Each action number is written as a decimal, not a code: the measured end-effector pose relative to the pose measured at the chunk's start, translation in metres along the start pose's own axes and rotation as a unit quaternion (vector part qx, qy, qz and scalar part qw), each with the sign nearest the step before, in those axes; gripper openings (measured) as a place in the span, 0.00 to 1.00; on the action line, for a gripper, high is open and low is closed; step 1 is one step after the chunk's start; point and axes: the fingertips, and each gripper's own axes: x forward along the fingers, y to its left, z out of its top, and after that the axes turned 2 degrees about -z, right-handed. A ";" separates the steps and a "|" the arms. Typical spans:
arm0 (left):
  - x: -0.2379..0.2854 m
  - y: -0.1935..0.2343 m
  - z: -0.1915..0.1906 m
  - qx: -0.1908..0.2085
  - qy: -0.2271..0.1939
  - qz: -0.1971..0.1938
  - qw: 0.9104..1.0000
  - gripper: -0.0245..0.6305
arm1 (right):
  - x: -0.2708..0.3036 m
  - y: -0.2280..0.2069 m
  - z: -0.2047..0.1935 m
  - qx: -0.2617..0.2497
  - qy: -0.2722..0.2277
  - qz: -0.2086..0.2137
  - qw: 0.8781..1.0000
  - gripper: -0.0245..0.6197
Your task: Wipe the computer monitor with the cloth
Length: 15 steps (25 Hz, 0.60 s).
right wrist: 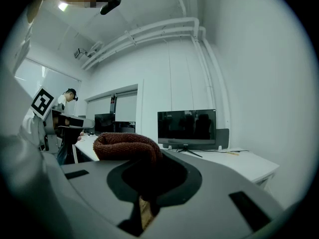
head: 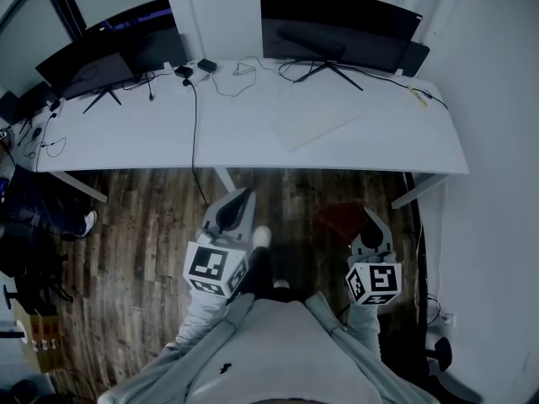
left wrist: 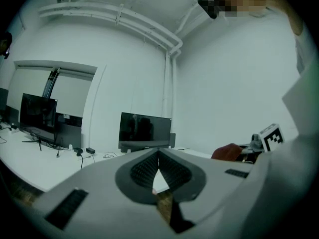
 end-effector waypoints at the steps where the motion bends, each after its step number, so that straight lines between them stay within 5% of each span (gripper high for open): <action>1: 0.006 0.004 -0.002 -0.002 0.001 -0.001 1.000 0.07 | 0.007 -0.001 -0.001 0.001 0.001 -0.001 1.000 0.09; 15: 0.151 0.125 0.013 -0.014 0.003 -0.008 1.000 0.07 | 0.178 -0.031 0.012 0.004 0.019 -0.021 1.000 0.10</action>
